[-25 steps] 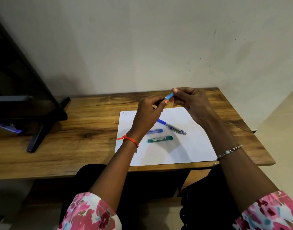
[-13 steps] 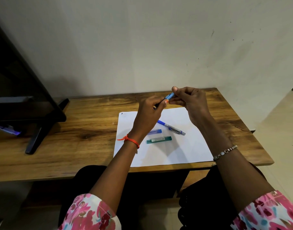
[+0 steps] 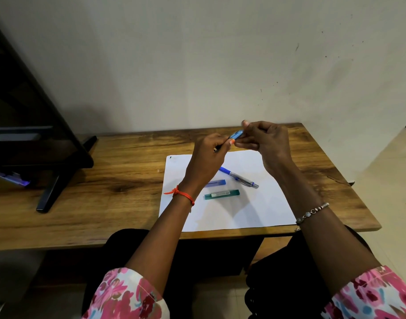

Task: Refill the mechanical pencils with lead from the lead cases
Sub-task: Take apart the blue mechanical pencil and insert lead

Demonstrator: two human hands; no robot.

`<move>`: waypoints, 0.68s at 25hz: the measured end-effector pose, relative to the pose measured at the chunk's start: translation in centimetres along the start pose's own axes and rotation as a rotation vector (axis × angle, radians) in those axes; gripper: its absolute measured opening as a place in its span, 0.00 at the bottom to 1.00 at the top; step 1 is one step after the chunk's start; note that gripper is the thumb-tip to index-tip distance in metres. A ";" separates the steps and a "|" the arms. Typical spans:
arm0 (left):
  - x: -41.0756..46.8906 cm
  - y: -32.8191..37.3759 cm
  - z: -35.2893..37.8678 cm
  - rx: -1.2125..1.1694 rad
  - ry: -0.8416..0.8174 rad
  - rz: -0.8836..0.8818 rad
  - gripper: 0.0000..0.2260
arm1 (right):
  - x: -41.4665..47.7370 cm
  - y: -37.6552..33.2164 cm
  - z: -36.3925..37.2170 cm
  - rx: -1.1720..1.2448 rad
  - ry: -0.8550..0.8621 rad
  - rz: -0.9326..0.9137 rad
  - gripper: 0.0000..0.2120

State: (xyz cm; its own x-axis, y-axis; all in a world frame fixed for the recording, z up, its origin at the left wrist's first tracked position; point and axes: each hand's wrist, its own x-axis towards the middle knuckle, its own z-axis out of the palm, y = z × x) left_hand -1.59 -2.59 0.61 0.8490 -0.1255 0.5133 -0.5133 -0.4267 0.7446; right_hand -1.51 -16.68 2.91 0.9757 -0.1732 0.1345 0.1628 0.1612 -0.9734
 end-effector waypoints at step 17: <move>-0.1 -0.9 0.2 0.023 -0.030 -0.016 0.10 | 0.8 0.1 -1.1 0.119 -0.165 0.263 0.06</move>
State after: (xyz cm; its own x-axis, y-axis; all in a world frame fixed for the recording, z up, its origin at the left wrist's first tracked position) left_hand -1.24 -2.38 -0.18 0.8606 -0.1449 0.4882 -0.4968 -0.4494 0.7425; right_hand -0.90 -17.92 2.73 0.9956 0.0472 -0.0805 -0.0909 0.2936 -0.9516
